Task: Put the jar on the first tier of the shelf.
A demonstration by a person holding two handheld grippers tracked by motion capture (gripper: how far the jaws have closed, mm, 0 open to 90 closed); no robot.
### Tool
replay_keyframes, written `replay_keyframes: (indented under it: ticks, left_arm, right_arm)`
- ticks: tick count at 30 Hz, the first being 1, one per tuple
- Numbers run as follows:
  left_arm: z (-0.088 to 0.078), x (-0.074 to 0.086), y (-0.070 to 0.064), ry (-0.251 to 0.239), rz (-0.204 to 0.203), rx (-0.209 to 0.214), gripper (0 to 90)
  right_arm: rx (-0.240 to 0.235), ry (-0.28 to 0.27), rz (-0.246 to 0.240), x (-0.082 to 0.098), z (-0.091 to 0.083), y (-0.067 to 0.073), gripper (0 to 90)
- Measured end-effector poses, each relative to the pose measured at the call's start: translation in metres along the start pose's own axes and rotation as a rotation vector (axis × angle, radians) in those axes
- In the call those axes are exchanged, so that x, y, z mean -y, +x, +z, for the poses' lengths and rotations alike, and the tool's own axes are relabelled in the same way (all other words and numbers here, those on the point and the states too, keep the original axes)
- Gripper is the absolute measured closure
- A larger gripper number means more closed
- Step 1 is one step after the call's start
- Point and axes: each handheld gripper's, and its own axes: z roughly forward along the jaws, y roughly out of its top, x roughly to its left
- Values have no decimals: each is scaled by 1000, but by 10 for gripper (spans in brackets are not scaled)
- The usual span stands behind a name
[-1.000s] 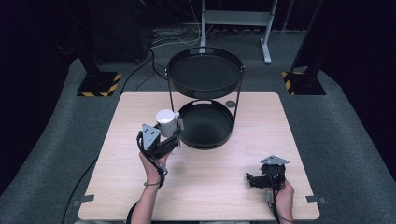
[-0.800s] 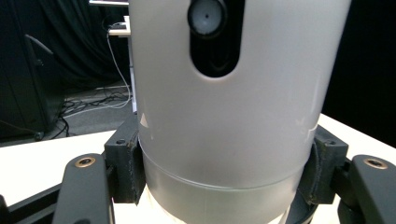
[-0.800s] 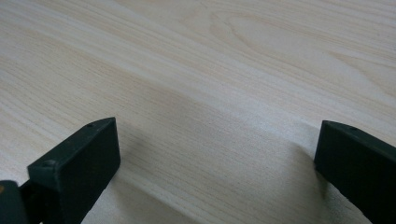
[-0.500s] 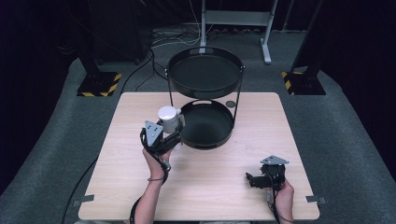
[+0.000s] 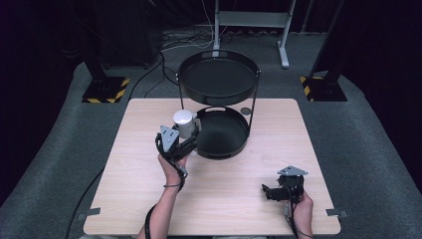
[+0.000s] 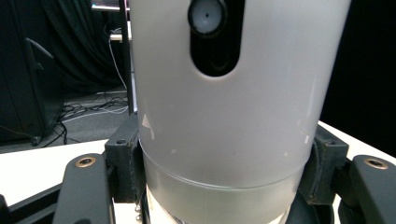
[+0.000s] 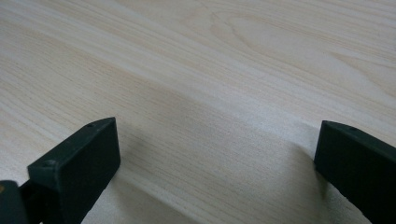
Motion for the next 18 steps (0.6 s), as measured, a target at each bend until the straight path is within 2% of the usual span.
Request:
replay_keyframes:
  ticks: [8, 18]
  left_arm:
    - [9, 0, -5, -13, 15, -4, 317]
    - [20, -2, -6, -33, 4, -10, 316]
  right_arm:
    - [0, 0, -1, 0, 0, 0, 0]
    - [0, -1, -3, 0, 0, 0, 0]
